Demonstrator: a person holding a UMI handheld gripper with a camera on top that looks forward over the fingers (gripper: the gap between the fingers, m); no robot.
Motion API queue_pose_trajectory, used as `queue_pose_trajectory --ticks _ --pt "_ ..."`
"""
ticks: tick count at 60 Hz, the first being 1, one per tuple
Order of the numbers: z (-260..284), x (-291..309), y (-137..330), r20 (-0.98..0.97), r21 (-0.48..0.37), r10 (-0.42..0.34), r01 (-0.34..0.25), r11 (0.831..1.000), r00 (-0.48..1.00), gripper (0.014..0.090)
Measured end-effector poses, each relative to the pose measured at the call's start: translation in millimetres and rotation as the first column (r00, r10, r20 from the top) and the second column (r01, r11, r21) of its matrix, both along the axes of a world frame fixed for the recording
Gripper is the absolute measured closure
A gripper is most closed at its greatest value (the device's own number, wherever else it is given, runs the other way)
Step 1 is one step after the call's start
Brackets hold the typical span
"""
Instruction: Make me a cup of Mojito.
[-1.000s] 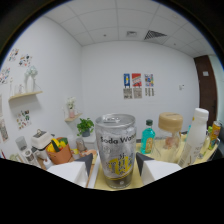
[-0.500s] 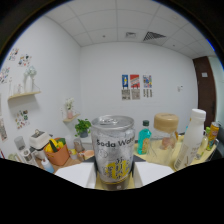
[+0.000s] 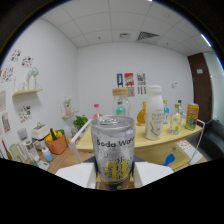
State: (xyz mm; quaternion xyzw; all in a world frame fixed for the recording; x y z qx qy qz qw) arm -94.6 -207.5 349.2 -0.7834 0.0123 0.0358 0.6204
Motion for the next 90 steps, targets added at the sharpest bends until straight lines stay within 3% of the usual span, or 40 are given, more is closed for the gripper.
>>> queue_pose_trajectory --ticks 17,24,33,41,52,60,72,81,90 --pt "-120.2 33.2 -15.8 -0.047 -0.11 -0.024 0.019 0.994 0.999 0.0527" --pt "-149.9 34.7 -15.4 -0.108 -0.108 -0.008 -0.003 0.994 0.994 0.0529" --pt "-152.8 34.0 -11.7 -0.367 -0.087 -0.008 -0.025 0.996 0.93 0.0529" --pt "-137.1 34.1 -3.9 -0.672 -0.052 -0.021 -0.019 0.998 0.74 0.0529" --pt "-115.6 36.2 7.3 -0.959 -0.041 -0.031 -0.03 0.999 0.281 0.0532" --pt "-100.8 43.9 7.2 -0.997 -0.026 -0.029 -0.045 0.999 -0.07 0.0532" --pt "-96.9 58.1 10.0 -0.899 -0.024 -0.04 -0.042 0.999 -0.436 0.0531" --pt "-99.9 70.2 9.7 -0.831 -0.042 -0.046 -0.021 0.999 -0.554 0.0531" --pt "-105.9 70.6 8.8 -0.881 -0.064 -0.066 -0.019 0.998 -0.469 0.053"
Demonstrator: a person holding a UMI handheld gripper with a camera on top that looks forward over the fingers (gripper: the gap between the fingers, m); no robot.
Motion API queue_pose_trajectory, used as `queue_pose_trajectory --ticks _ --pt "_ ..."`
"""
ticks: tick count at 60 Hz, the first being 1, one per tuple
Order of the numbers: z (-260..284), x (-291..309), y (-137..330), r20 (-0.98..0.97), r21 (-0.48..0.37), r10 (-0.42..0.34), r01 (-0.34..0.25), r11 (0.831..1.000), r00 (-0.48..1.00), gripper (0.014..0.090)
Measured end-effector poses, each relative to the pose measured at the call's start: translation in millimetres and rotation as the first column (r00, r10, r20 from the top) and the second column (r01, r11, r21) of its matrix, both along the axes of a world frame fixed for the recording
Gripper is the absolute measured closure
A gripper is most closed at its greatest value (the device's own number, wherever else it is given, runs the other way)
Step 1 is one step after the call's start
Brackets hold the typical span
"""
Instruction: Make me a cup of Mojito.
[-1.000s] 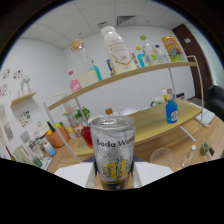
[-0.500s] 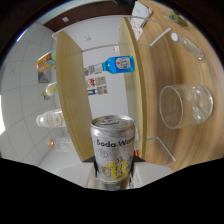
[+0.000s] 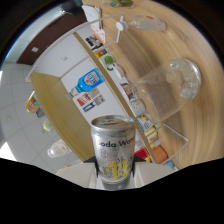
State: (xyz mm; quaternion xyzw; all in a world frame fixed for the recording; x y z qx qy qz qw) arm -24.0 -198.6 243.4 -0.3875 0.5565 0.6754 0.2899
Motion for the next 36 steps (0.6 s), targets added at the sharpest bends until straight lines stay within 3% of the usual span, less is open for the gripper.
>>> queue_pose_trajectory --ticks 9,14,17,24,36 --pt "4.7 0.1 -2.8 0.469 0.0 0.005 -0.006 1.0 0.883 0.0526" --pt "17.5 4.6 -1.6 0.788 0.052 -0.05 0.015 0.999 0.614 0.0528" --pt "26.0 2.8 -2.6 0.91 0.095 -0.086 -0.001 0.995 0.406 0.0527" --pt "28.4 -11.4 0.0 0.989 0.145 -0.144 -0.059 0.988 0.02 0.0529" --pt "-36.4 -42.8 7.4 0.958 0.072 -0.109 -0.145 0.987 -0.265 0.0528"
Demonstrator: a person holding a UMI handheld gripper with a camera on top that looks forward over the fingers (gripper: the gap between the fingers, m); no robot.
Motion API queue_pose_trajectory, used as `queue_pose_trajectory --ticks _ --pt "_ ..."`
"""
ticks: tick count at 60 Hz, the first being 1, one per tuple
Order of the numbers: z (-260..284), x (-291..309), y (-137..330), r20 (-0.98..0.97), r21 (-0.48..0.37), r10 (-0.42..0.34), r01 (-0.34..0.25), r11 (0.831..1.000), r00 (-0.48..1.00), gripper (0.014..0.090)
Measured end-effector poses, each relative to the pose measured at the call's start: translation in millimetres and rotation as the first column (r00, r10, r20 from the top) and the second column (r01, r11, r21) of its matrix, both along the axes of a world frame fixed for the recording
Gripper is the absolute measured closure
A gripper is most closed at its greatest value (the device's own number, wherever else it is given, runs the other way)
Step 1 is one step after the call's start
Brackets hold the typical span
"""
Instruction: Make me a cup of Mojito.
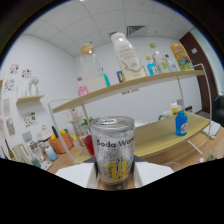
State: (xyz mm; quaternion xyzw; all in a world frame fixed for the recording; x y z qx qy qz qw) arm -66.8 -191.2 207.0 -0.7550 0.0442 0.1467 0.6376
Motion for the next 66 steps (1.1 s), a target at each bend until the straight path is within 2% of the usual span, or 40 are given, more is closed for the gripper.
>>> queue_pose_trajectory --ticks 10,27,42,53,61,66 --pt "-78.8 -16.9 8.2 0.152 -0.098 0.033 -0.018 0.995 0.988 0.0529" --pt "-150.3 -27.2 8.1 0.177 -0.222 0.057 -0.017 0.975 0.983 0.0526" --pt "-150.0 -29.7 3.5 0.21 -0.2 0.064 -0.021 0.98 0.976 0.0517" --pt "-153.0 -30.0 0.0 0.239 -0.214 0.066 -0.014 0.977 0.969 0.051" --pt "-161.0 -30.1 -7.4 0.284 -0.252 0.076 -0.002 0.968 0.956 0.0503" --pt "-164.9 -29.9 -15.9 0.286 -0.301 0.091 -0.001 0.954 0.954 0.0435"
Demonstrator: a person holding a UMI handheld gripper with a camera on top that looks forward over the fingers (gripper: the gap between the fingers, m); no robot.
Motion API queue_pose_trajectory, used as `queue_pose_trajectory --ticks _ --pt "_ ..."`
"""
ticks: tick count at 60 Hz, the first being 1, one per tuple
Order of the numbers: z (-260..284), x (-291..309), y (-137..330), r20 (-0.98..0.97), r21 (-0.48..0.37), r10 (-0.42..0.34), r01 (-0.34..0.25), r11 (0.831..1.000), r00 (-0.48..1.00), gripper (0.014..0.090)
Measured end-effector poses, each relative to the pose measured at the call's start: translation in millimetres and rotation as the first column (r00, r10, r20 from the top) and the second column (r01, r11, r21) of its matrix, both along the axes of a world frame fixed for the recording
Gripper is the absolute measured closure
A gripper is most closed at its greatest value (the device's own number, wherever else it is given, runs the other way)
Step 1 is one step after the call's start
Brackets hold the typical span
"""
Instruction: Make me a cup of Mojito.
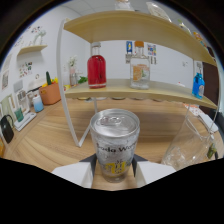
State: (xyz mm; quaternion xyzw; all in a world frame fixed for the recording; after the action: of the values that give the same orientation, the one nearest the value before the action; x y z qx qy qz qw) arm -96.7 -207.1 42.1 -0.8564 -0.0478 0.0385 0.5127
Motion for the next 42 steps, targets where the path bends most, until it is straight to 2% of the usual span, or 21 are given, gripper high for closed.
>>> queue_pose_trajectory --ticks 1,5,10,20,32,42 --pt "2.2 -0.3 -1.7 -0.004 -0.005 -0.001 0.001 1.0 1.0 0.0414" --pt "15.9 -0.6 -8.8 -0.024 -0.006 -0.013 0.012 1.0 1.0 0.0188" --pt "32.6 -2.3 -22.2 -0.036 -0.026 -0.02 0.019 0.999 0.999 0.02" --pt "66.8 2.7 -54.9 -0.034 -0.048 -0.074 0.072 0.996 0.997 0.0194" --pt "77.2 23.4 -101.1 0.03 -0.111 -0.102 0.105 0.988 0.994 0.0192" --pt "84.5 54.3 -127.5 0.068 -0.126 -0.127 0.135 0.983 0.99 0.0193"
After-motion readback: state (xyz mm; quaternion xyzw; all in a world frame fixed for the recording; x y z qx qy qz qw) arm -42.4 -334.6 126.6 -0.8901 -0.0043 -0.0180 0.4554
